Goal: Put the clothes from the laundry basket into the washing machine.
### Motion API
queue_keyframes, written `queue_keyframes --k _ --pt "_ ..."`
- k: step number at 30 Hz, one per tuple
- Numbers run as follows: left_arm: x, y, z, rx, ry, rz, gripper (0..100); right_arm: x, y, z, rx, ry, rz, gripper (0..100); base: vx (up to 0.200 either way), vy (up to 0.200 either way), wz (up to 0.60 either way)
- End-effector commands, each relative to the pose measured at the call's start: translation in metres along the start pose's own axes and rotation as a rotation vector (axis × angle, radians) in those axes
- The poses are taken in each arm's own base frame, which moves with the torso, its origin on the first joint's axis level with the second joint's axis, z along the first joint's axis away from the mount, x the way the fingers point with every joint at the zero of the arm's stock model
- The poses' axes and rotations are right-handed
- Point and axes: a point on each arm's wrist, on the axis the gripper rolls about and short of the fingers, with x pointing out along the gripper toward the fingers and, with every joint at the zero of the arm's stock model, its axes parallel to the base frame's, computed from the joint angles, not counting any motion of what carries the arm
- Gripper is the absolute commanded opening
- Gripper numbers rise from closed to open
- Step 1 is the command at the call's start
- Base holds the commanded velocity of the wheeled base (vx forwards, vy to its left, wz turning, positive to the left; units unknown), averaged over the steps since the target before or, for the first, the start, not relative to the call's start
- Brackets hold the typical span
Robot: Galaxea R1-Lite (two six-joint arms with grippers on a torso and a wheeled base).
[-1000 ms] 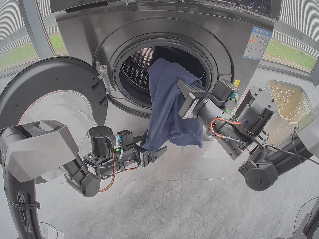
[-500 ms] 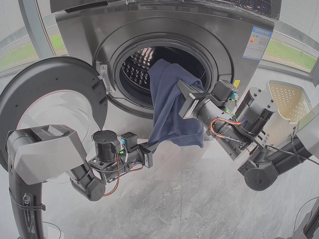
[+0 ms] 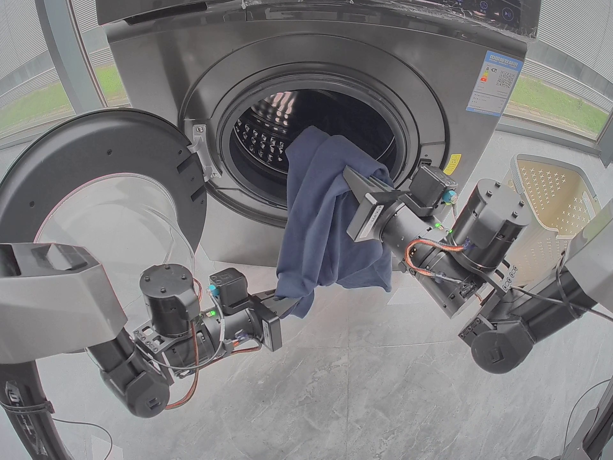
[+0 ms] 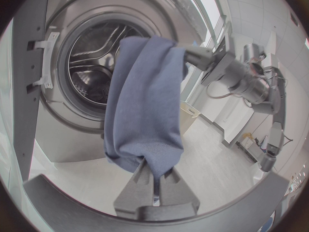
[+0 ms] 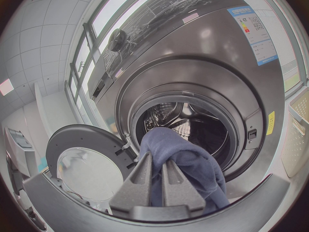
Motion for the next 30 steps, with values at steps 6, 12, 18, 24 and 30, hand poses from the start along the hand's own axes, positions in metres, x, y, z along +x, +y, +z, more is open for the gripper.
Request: queue_keyframes --k 6,12,18,24,30 --pt "-0.049 -0.035 0.021 0.021 -0.045 -0.095 0 -0.019 -0.008 -0.023 -0.011 0.062 0.055 0 0.000 0.000 0.00" --pt "-0.067 -0.039 0.050 0.044 -0.154 -0.106 0 -0.026 -0.011 -0.032 -0.014 0.108 0.054 100 0.000 0.000 0.00" --pt "-0.070 -0.043 0.078 0.045 -0.270 -0.115 0 -0.038 -0.016 -0.049 -0.028 0.175 0.031 100 0.000 0.000 0.00" --pt "-0.063 -0.040 0.092 0.025 -0.326 -0.104 0 -0.052 -0.021 -0.056 -0.037 0.218 0.016 100 0.000 0.000 0.00" --pt "-0.056 -0.038 0.100 0.010 -0.369 -0.052 0 -0.062 -0.025 -0.062 -0.048 0.261 0.006 100 0.000 0.000 0.00"
